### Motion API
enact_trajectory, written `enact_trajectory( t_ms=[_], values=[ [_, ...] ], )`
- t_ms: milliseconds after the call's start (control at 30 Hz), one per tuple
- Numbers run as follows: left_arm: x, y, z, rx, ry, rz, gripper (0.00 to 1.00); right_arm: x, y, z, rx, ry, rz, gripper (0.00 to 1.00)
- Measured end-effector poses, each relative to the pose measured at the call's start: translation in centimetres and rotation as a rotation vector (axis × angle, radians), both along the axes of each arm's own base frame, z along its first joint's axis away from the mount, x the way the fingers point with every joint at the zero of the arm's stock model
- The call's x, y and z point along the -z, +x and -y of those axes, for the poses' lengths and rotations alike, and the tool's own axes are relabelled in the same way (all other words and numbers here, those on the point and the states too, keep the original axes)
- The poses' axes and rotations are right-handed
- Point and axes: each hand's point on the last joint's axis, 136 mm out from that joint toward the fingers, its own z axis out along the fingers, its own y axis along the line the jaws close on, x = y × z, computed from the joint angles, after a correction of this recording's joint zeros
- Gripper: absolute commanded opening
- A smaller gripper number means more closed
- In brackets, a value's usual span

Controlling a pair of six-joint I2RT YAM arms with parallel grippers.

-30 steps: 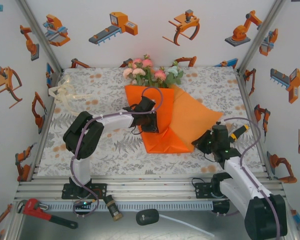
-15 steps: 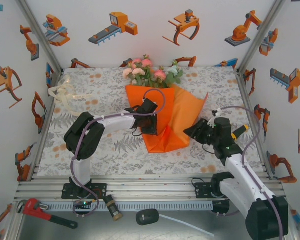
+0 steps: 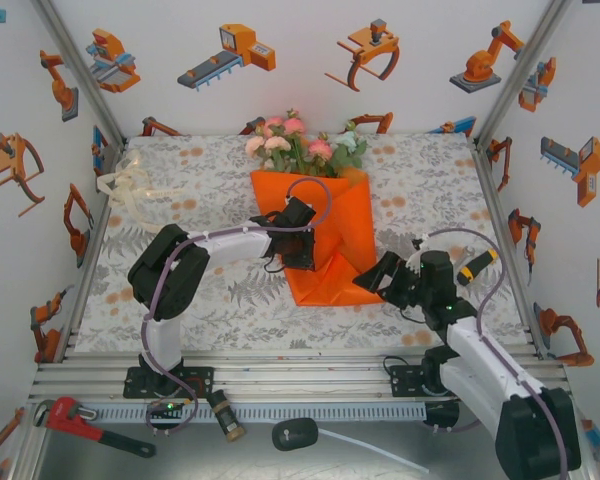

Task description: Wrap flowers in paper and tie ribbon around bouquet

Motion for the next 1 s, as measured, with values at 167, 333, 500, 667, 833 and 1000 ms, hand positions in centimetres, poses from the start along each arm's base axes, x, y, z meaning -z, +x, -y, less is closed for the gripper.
enact_trajectory(
  t_ms=[167, 333, 500, 667, 833, 1000],
  values=[
    [0.0, 0.0, 0.0, 0.001, -0.001, -0.002, 0.30, 0.3, -0.4, 2.1, 0.099, -0.075, -0.003, 0.91],
    [0.0, 0.0, 0.0, 0.001, -0.002, -0.002, 0.30, 3.2, -1.3, 3.9, 0.161, -0.176, -0.130, 0.91],
    [0.0, 0.0, 0.0, 0.001, -0.002, -0.002, 0.30, 3.3, -0.5, 2.8, 0.131, -0.136, -0.138, 0.89],
    [-0.3, 0.1, 0.2, 0.001, -0.006, 0.002, 0.30, 2.9, 0.0, 0.8, 0.084, -0.002, -0.107, 0.88],
    [-0.4, 0.2, 0.3, 0.001, -0.010, 0.006, 0.30, 0.4, 0.5, 0.0, 0.073, 0.085, -0.022, 0.82],
    [-0.4, 0.2, 0.3, 0.001, -0.011, 0.006, 0.30, -3.2, 0.7, -0.8, 0.045, 0.145, 0.114, 0.84]
  ],
)
